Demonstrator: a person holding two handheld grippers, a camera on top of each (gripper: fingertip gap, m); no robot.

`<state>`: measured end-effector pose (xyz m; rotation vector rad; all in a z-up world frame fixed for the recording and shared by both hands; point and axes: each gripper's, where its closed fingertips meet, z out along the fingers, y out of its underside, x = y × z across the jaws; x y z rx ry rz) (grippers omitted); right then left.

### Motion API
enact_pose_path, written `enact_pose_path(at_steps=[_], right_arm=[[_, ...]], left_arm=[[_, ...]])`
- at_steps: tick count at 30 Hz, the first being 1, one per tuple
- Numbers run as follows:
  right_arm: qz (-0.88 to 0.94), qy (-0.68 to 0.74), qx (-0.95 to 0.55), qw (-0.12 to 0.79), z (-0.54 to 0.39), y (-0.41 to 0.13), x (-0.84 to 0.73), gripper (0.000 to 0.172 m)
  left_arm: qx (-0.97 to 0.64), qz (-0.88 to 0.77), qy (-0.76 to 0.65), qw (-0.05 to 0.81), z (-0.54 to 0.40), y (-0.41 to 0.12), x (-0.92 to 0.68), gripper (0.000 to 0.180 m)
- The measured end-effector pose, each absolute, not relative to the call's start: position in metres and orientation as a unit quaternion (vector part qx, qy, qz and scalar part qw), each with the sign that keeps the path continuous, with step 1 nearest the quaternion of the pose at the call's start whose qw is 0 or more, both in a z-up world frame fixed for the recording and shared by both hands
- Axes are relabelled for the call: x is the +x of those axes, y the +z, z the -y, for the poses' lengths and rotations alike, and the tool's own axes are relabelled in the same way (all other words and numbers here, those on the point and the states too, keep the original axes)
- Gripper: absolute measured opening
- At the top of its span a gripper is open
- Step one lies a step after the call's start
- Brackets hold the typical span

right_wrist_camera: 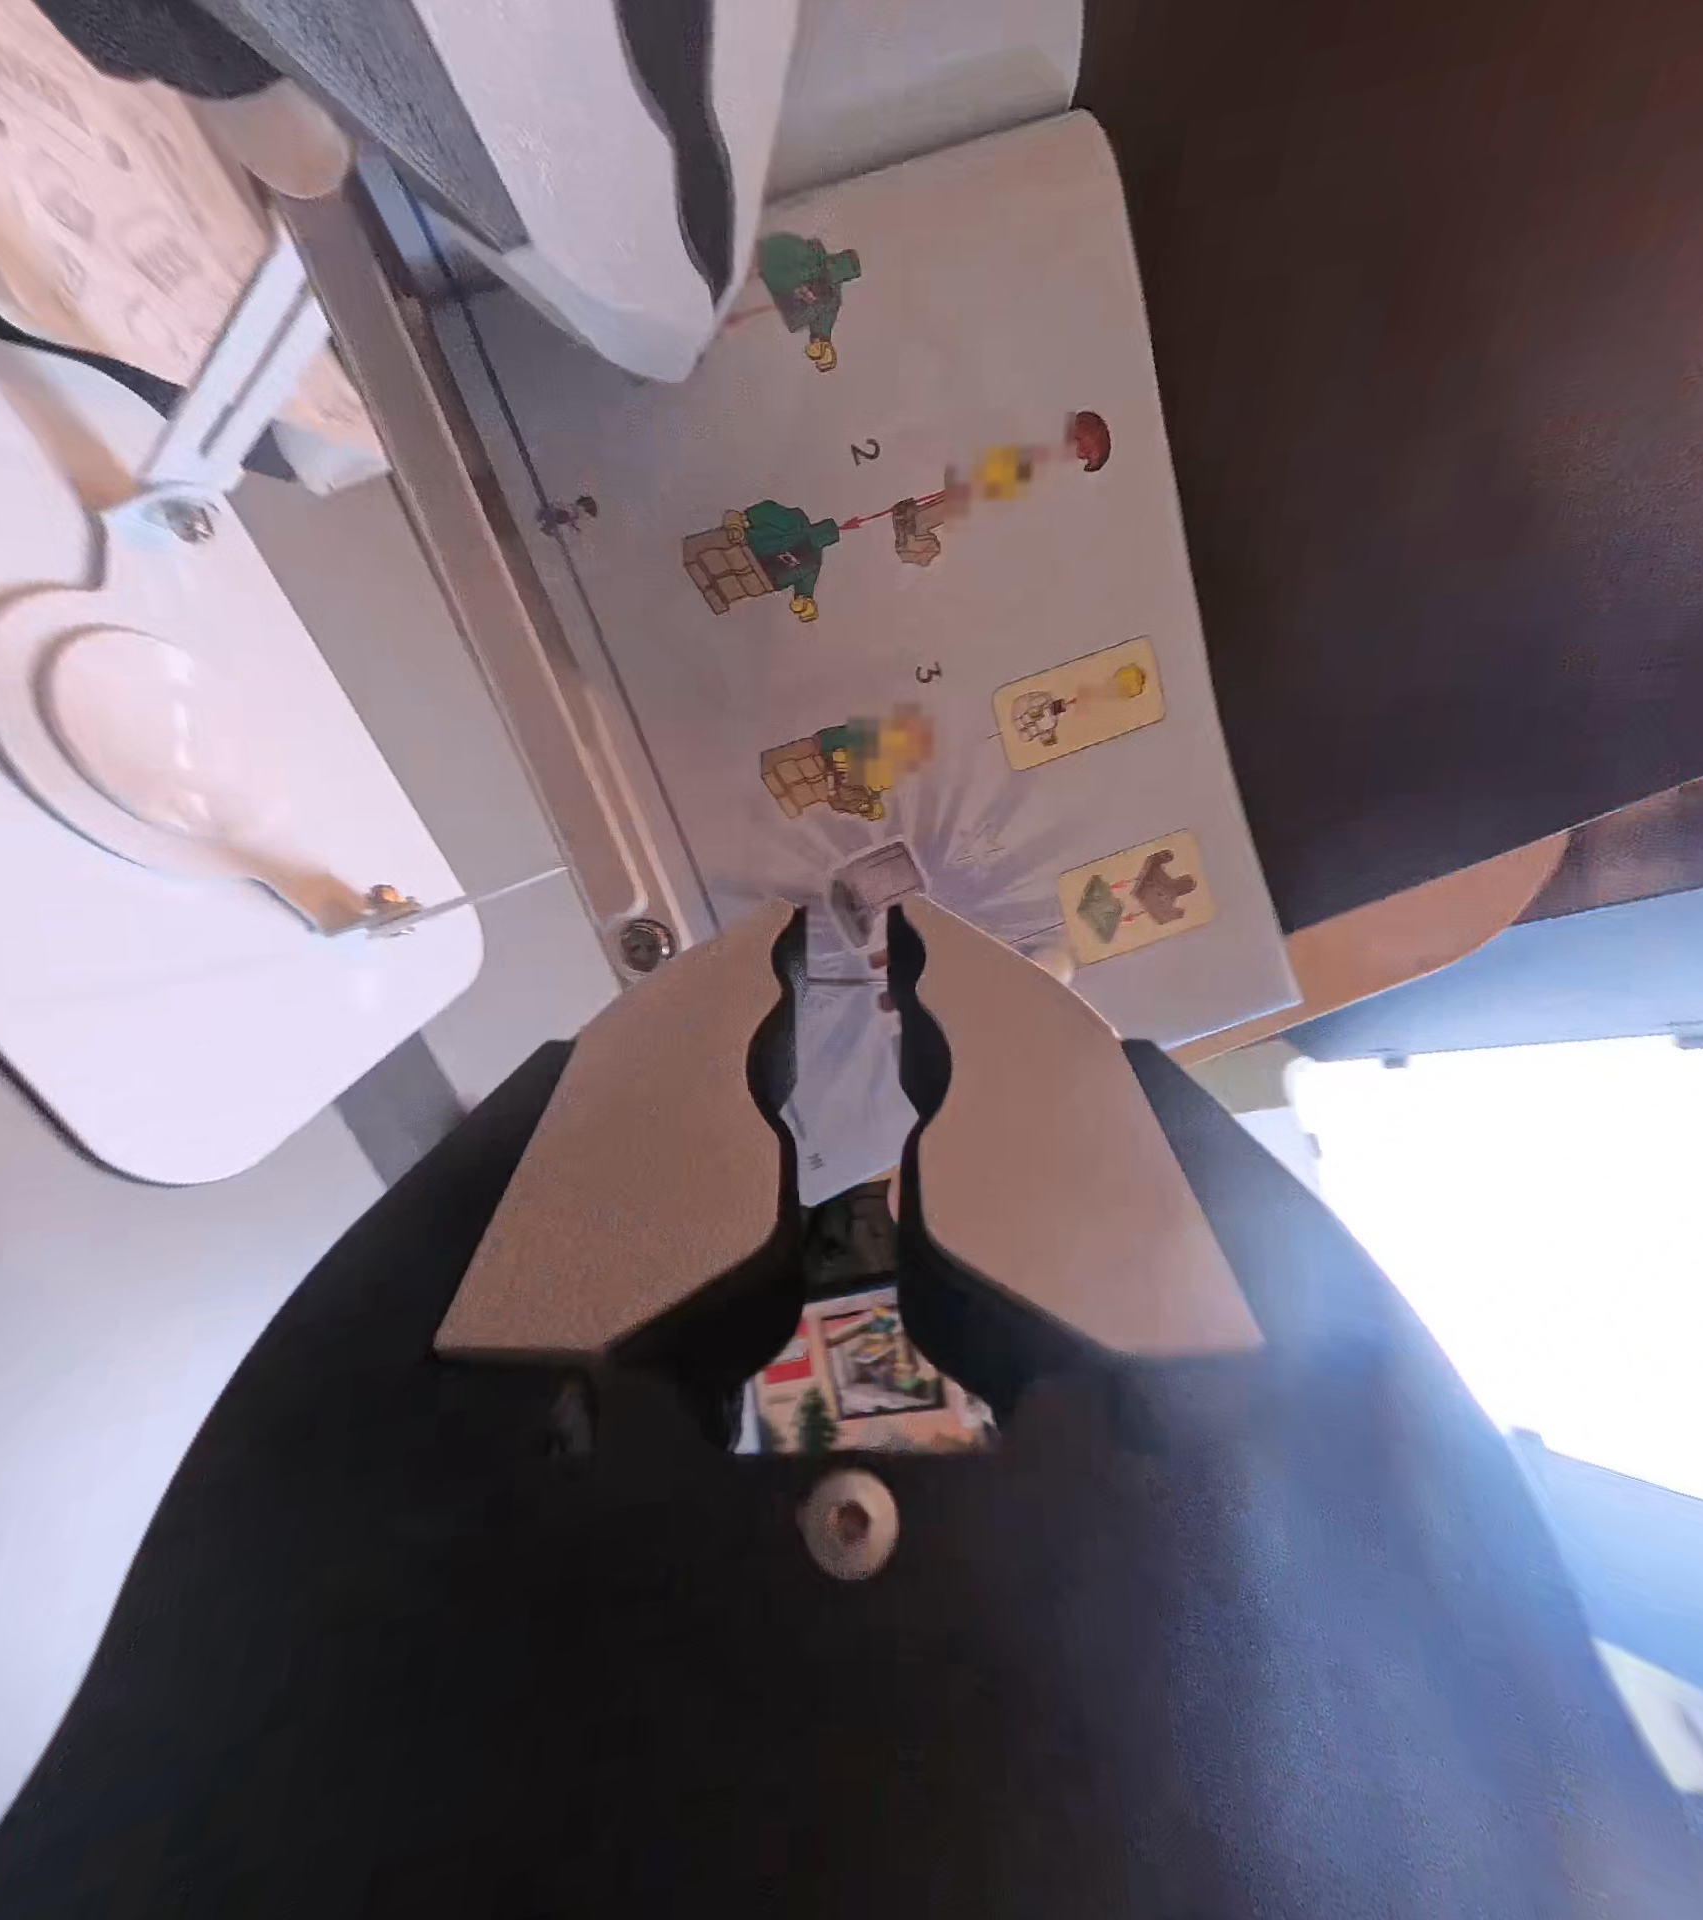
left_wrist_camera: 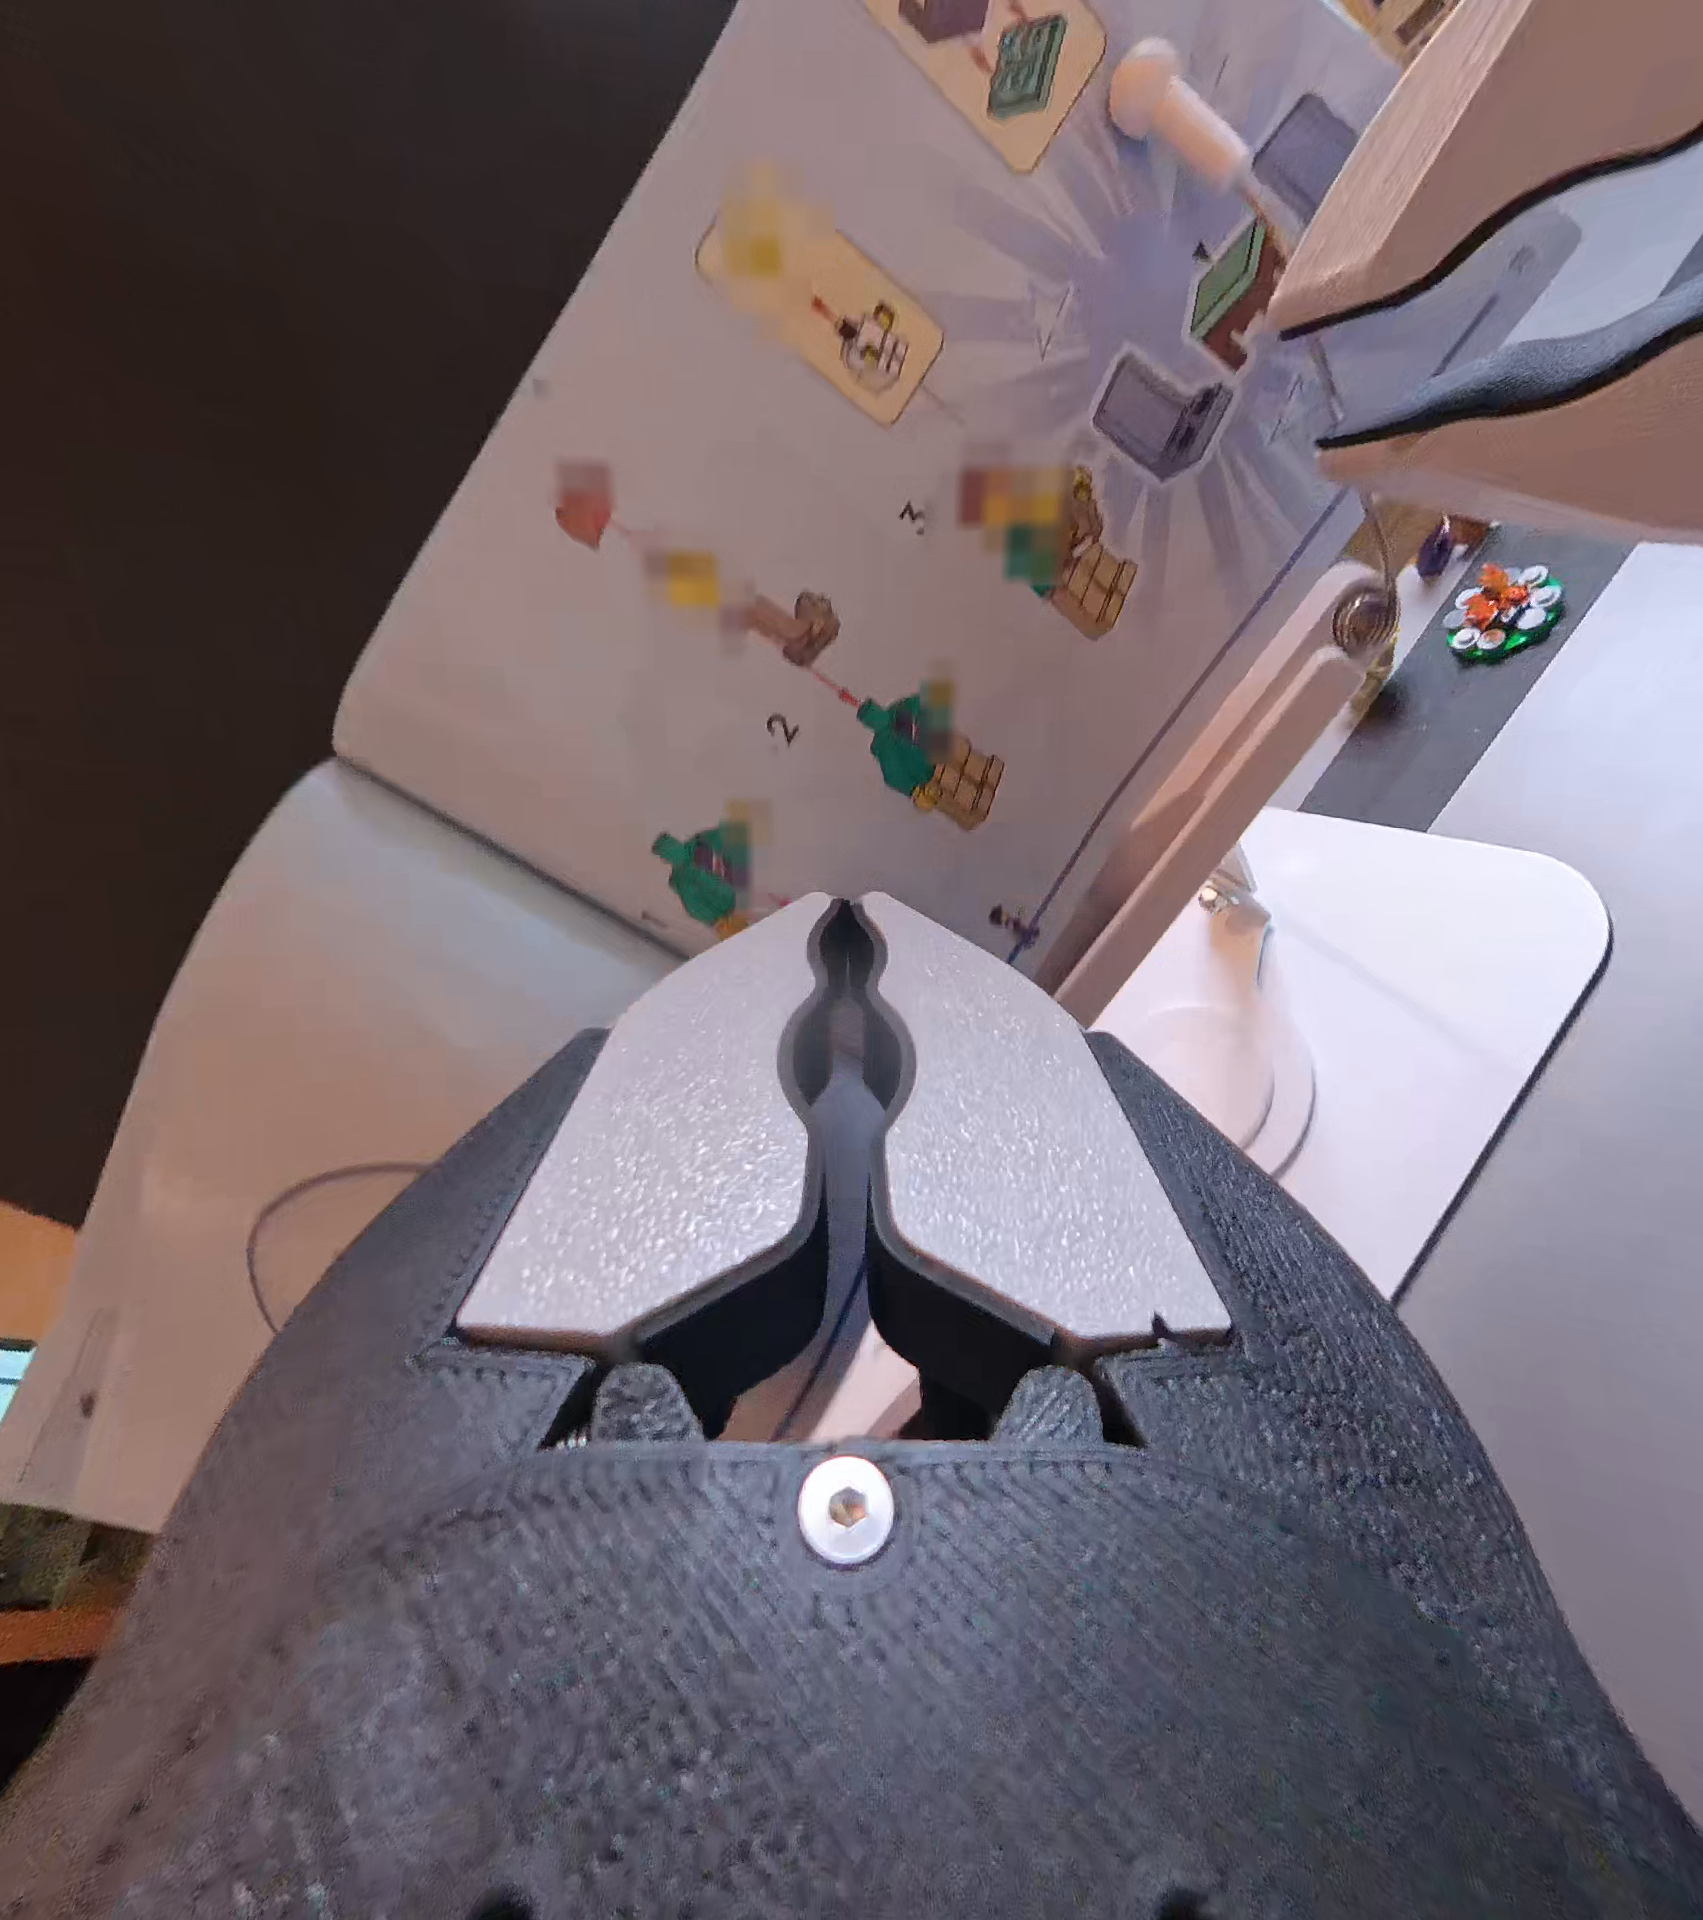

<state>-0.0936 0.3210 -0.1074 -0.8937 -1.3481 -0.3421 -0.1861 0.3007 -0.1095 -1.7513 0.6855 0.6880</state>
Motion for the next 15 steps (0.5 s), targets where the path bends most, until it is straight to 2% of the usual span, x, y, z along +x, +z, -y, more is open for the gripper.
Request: enact_pose_path(at_steps=[2, 6, 15], right_arm=[[0.605, -0.116, -0.432, 0.659, -0.319, -0.12, -0.098, 0.015], [0.591, -0.082, -0.499, 0.628, -0.336, -0.137, -0.104, 0.0], [0.605, -0.061, -0.526, 0.594, -0.354, -0.134, -0.101, 0.001]], left_arm=[[-0.744, -0.272, 0.285, 0.54, -0.293, -0.115, -0.199, 0.0], [-0.759, -0.229, 0.252, 0.555, -0.284, -0.121, -0.219, 0.0], [-0.752, -0.199, 0.235, 0.583, -0.283, -0.122, -0.241, 0.0]])
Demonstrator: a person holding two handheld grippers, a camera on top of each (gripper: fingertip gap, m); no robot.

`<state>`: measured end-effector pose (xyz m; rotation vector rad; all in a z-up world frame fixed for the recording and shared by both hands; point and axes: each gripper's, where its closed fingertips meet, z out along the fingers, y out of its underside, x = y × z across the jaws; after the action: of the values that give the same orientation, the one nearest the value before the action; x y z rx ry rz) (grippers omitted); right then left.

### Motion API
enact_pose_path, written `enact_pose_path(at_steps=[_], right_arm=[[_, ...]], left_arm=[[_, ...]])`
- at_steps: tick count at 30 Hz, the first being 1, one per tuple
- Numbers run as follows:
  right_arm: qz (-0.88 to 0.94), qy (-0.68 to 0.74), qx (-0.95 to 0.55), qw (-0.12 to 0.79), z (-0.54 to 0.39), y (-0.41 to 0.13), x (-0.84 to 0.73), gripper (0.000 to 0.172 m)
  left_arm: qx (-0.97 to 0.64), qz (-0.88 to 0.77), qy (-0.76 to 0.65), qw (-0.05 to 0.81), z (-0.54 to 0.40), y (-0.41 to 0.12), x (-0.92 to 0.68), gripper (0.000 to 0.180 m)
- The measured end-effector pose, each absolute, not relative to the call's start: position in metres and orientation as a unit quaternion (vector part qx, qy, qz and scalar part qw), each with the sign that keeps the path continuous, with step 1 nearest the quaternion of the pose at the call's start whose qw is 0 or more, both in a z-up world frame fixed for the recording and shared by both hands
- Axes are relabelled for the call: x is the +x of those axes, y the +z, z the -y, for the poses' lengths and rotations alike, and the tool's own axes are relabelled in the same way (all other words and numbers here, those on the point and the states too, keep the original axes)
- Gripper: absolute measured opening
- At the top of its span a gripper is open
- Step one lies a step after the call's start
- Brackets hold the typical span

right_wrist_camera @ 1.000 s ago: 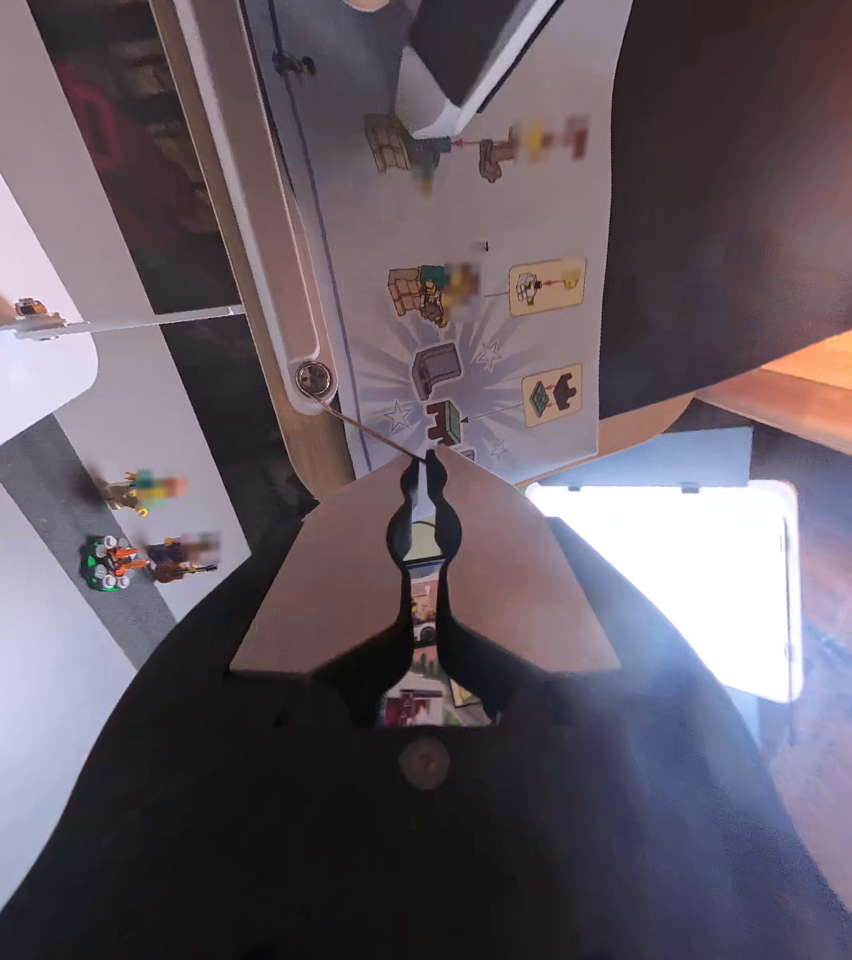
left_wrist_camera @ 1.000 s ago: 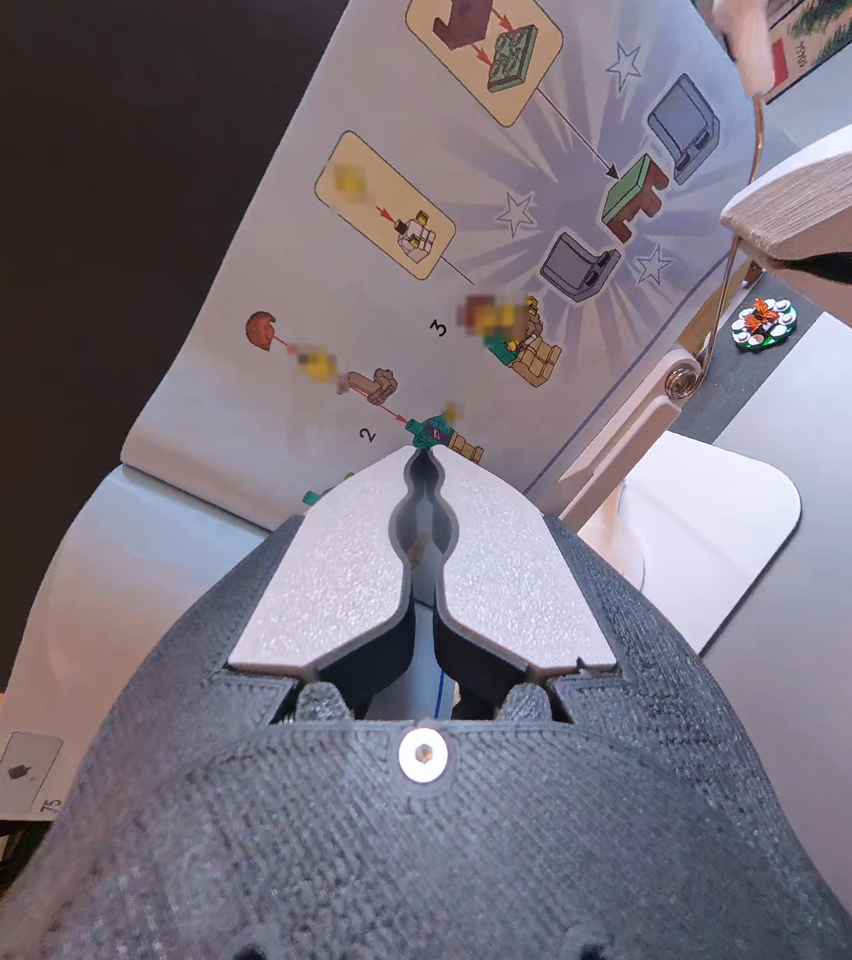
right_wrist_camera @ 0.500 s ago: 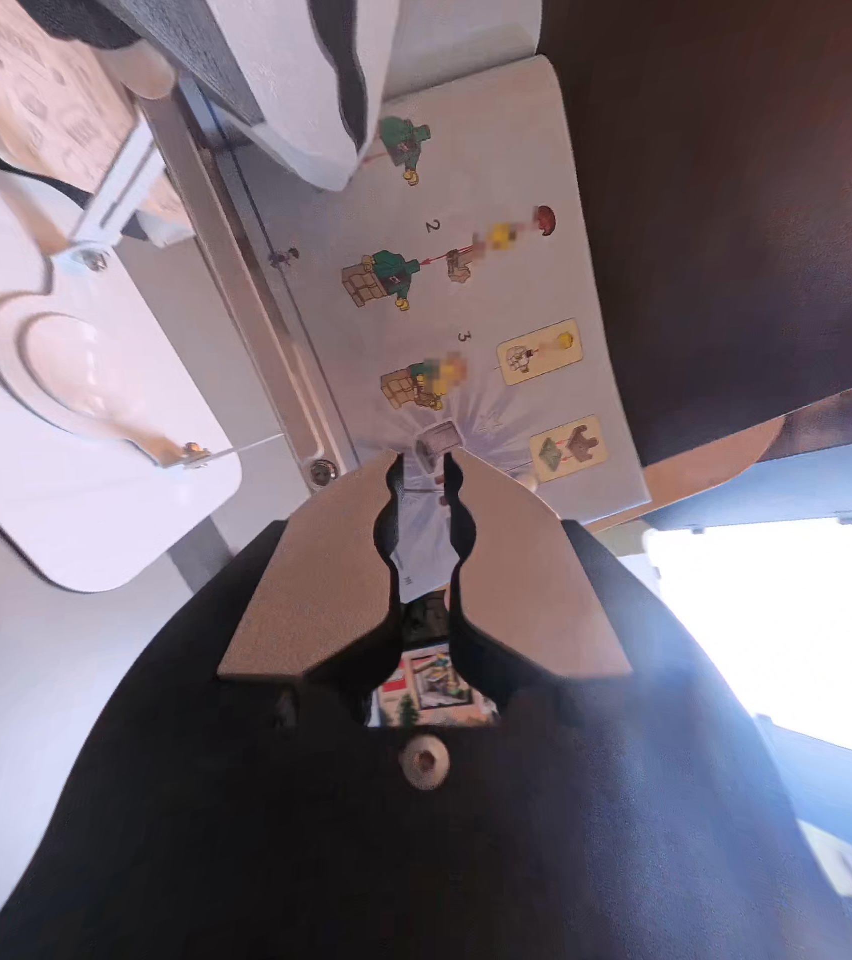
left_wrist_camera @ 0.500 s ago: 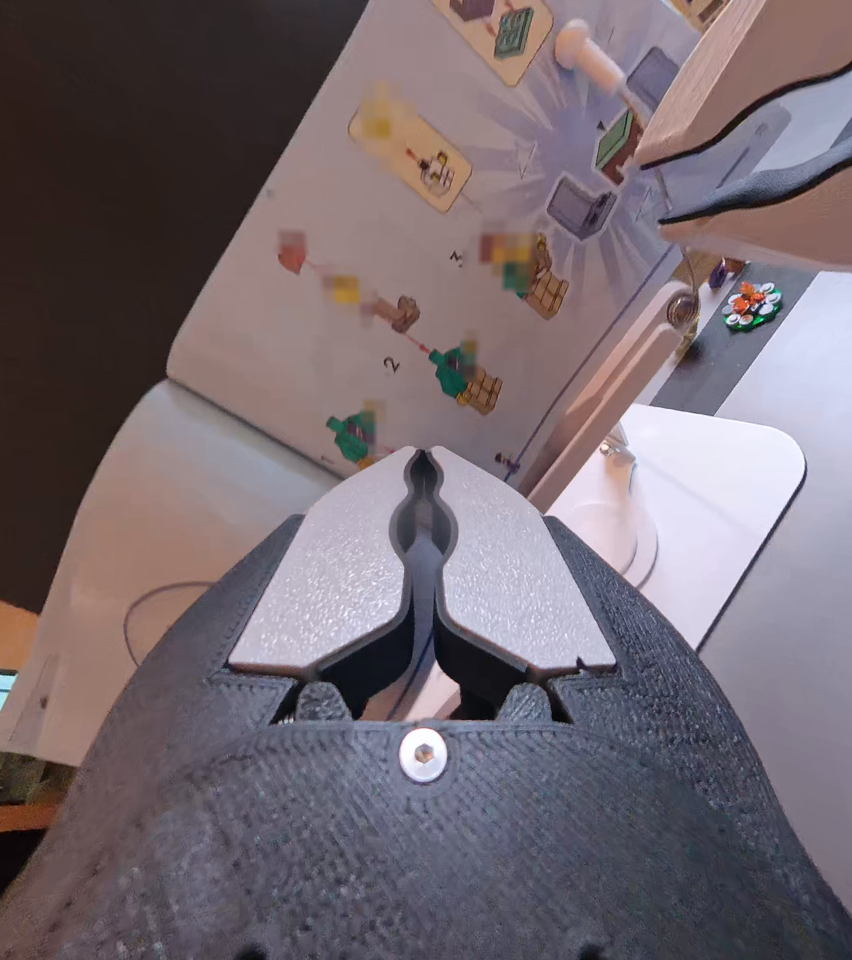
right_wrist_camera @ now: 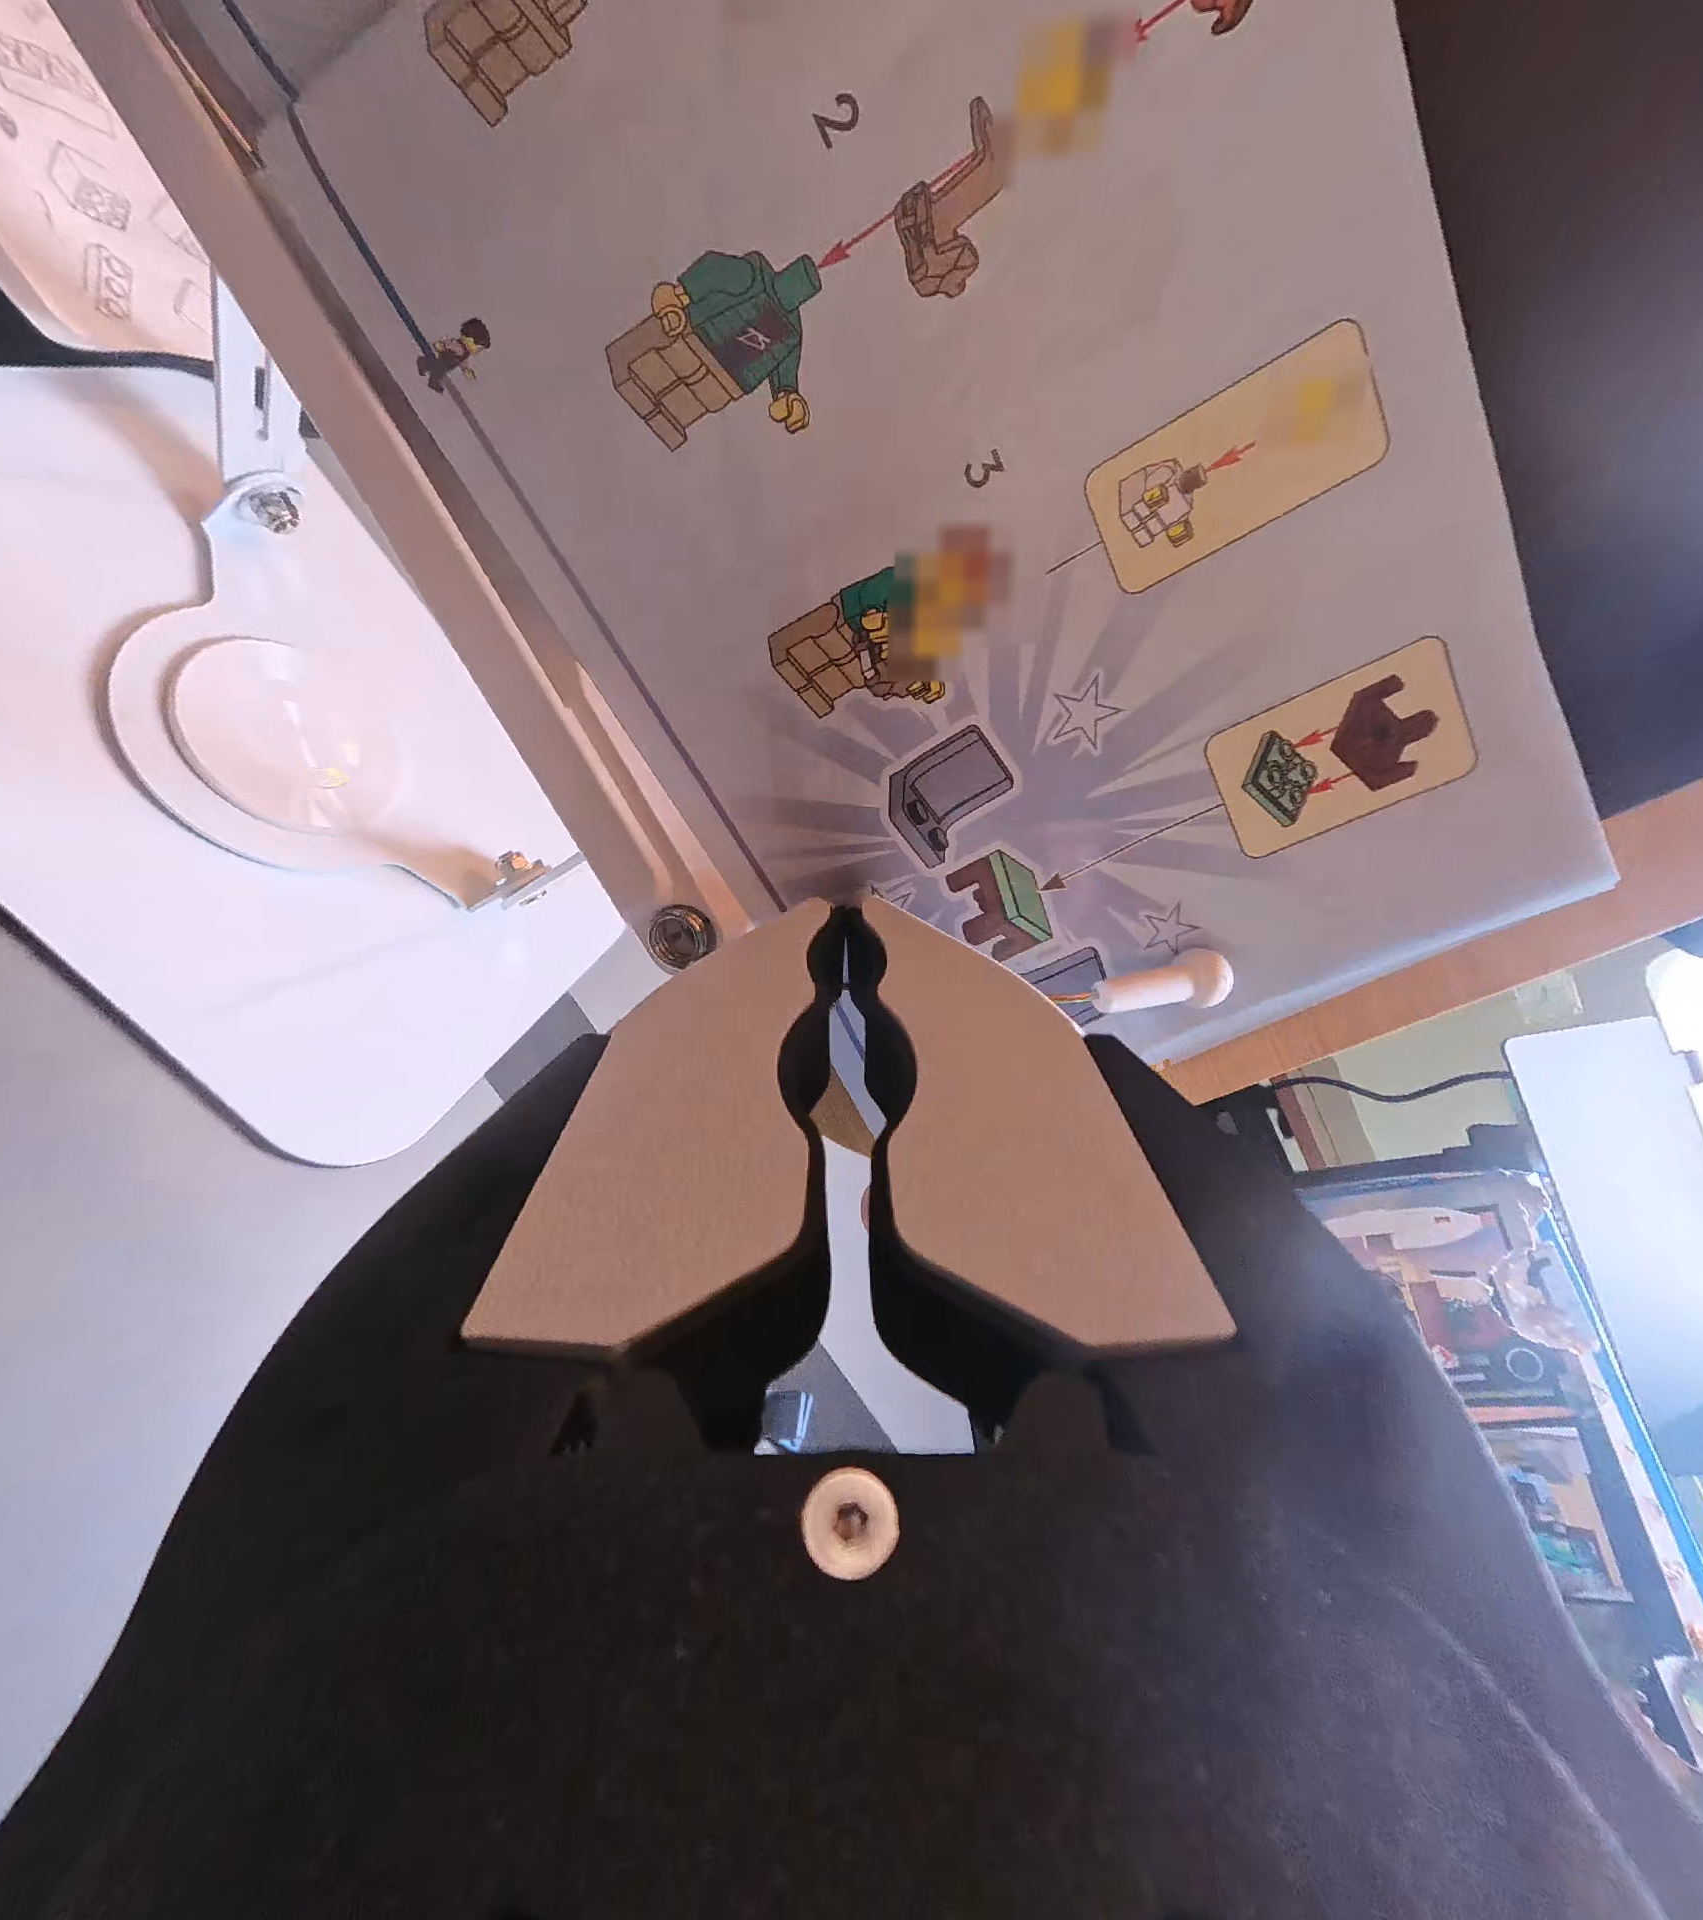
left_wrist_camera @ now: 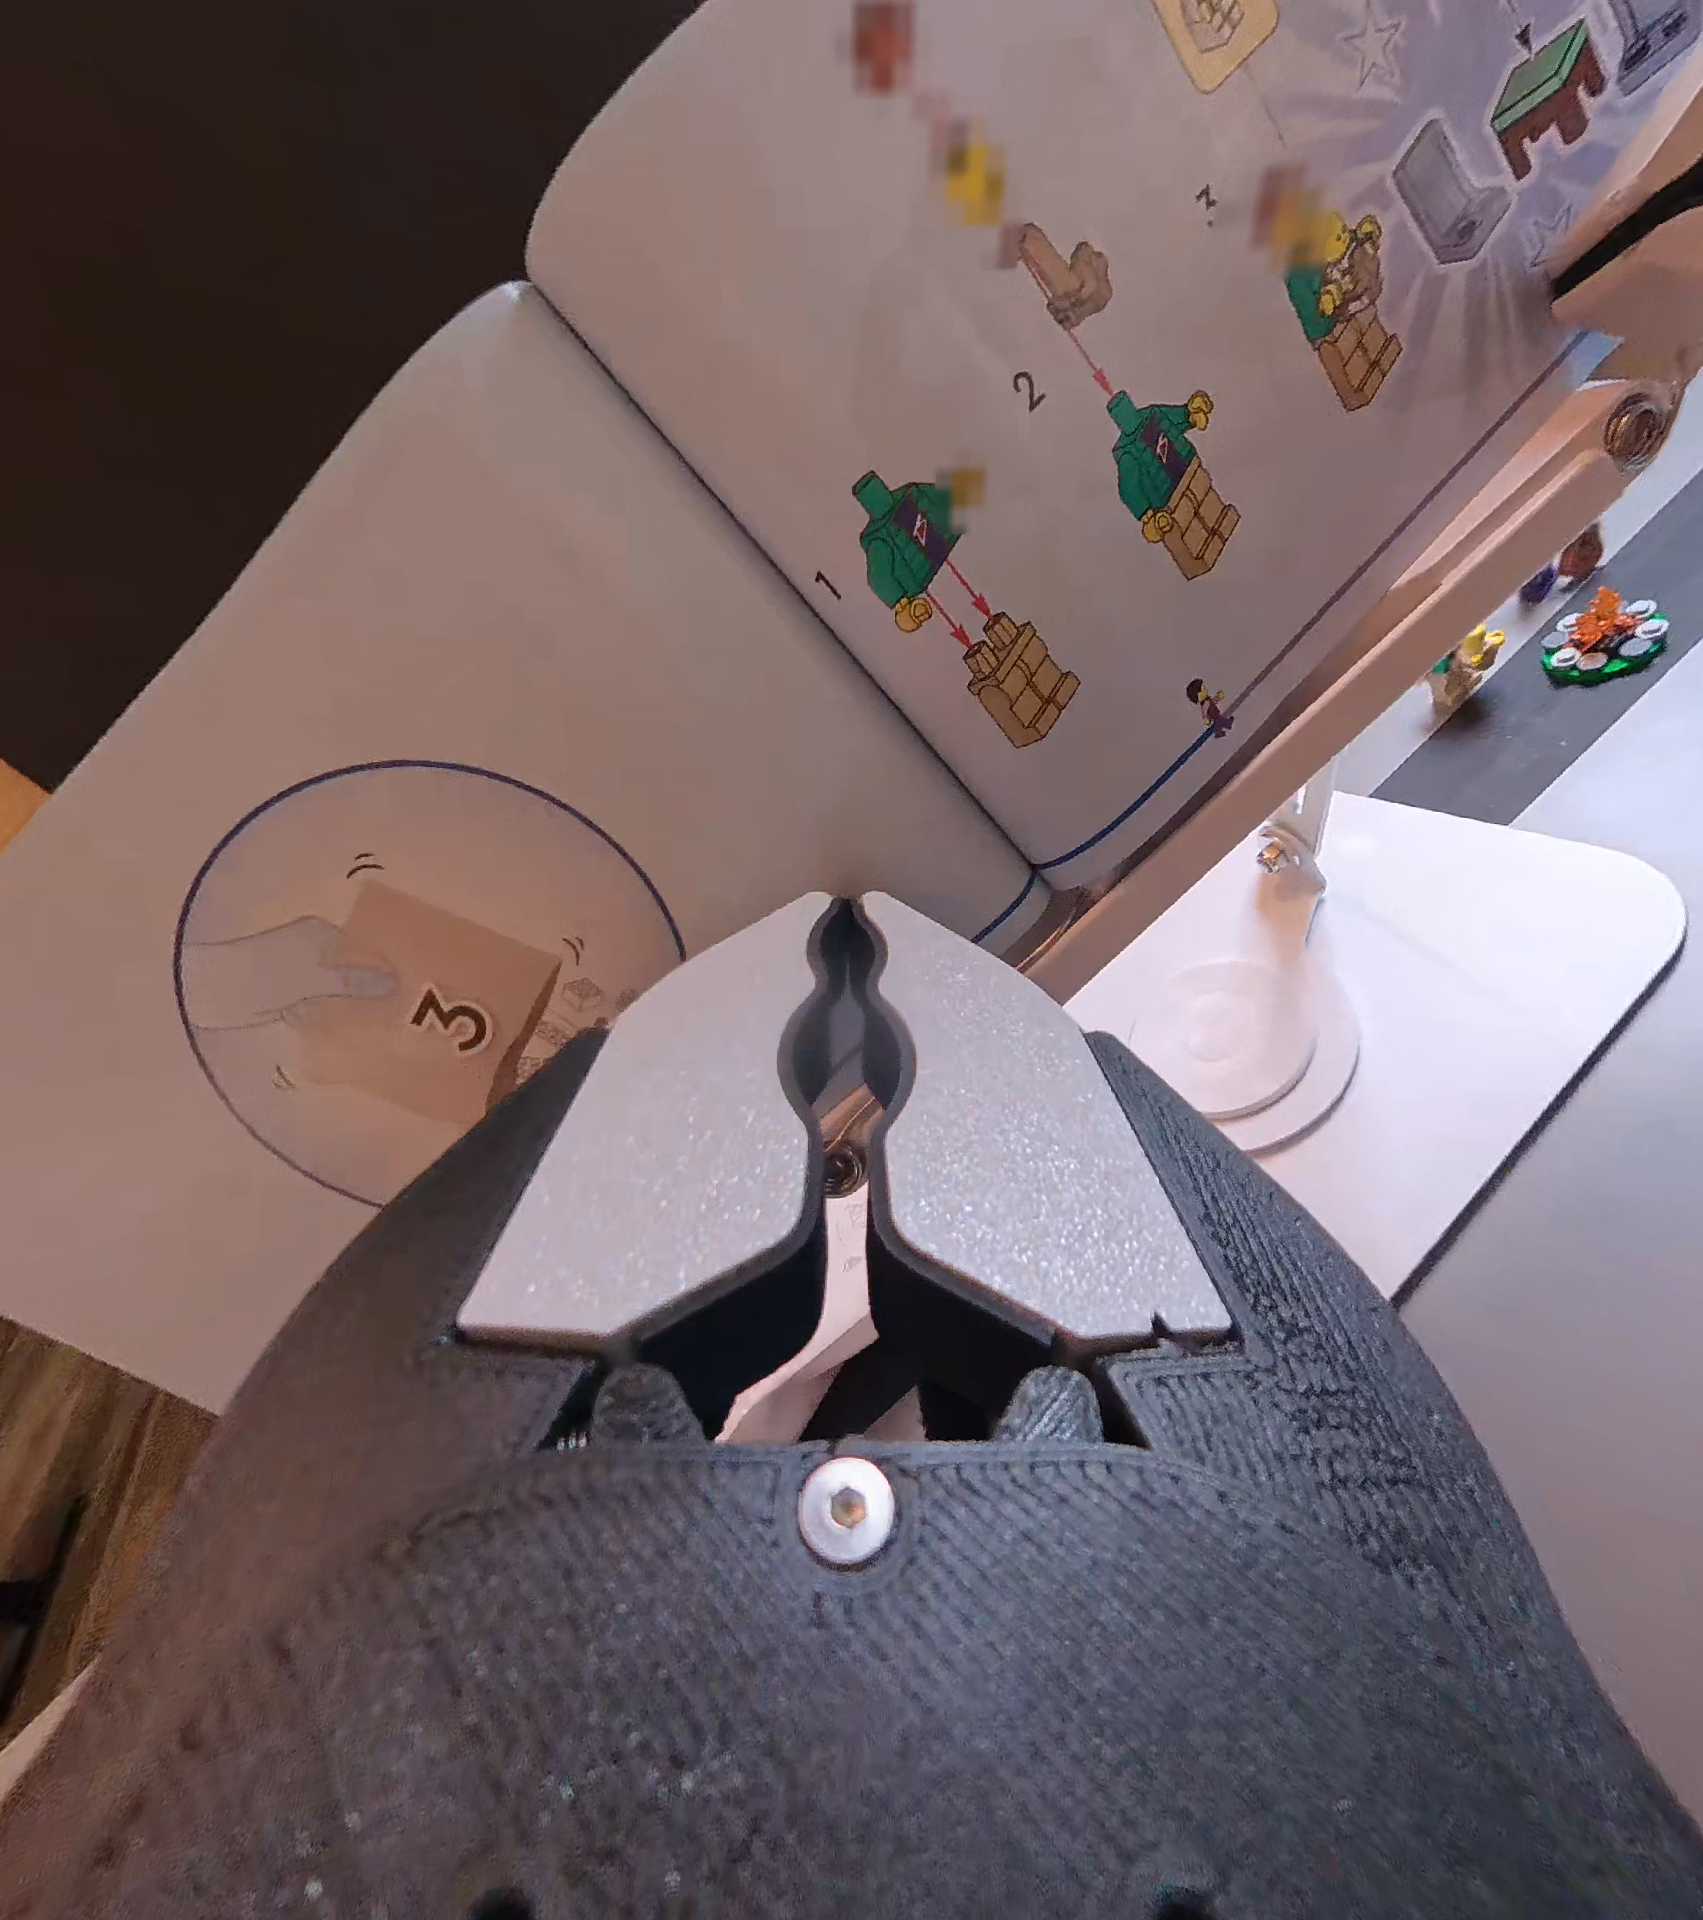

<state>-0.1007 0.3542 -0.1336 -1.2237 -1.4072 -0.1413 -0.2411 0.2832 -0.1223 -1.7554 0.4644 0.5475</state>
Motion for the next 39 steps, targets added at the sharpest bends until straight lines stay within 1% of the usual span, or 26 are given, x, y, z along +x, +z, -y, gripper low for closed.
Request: enact_pose_path(at_steps=[4, 11, 13, 21, 25, 28, 30, 35, 39], right_arm=[[0.601, -0.069, -0.535, 0.59, -0.363, -0.134, -0.101, 0.001], [0.586, -0.057, -0.566, 0.577, -0.371, -0.134, -0.102, 0.001], [0.583, -0.048, -0.571, 0.576, -0.366, -0.135, -0.1, 0.008], [0.544, 0.082, -0.577, 0.604, -0.323, -0.128, -0.083, 0.013], [0.493, 0.172, -0.566, 0.637, -0.302, -0.115, -0.074, 0.014], [0.447, 0.252, -0.546, 0.663, -0.285, -0.099, -0.07, 0.017], [0.43, 0.278, -0.53, 0.675, -0.279, -0.092, -0.07, 0.017], [0.422, 0.271, -0.527, 0.685, -0.29, -0.092, -0.079, 0.016], [0.408, 0.263, -0.539, 0.689, -0.307, -0.092, -0.088, 0.018]], left_arm=[[-0.749, -0.186, 0.231, 0.593, -0.28, -0.125, -0.251, 0.0], [-0.749, -0.186, 0.261, 0.581, -0.268, -0.125, -0.263, 0.0], [-0.75, -0.187, 0.256, 0.581, -0.265, -0.126, -0.264, 0.0], [-0.744, -0.201, 0.241, 0.59, -0.246, -0.134, -0.252, 0.0], [-0.715, -0.181, 0.19, 0.648, -0.233, -0.126, -0.225, 0.0], [-0.681, -0.142, 0.097, 0.712, -0.213, -0.113, -0.199, 0.0], [-0.661, -0.117, 0.033, 0.74, -0.197, -0.107, -0.186, 0.0], [-0.649, -0.096, -0.025, 0.754, -0.148, -0.1, -0.176, 0.0], [-0.681, -0.079, -0.066, 0.725, -0.109, -0.13, -0.178, 0.0]])
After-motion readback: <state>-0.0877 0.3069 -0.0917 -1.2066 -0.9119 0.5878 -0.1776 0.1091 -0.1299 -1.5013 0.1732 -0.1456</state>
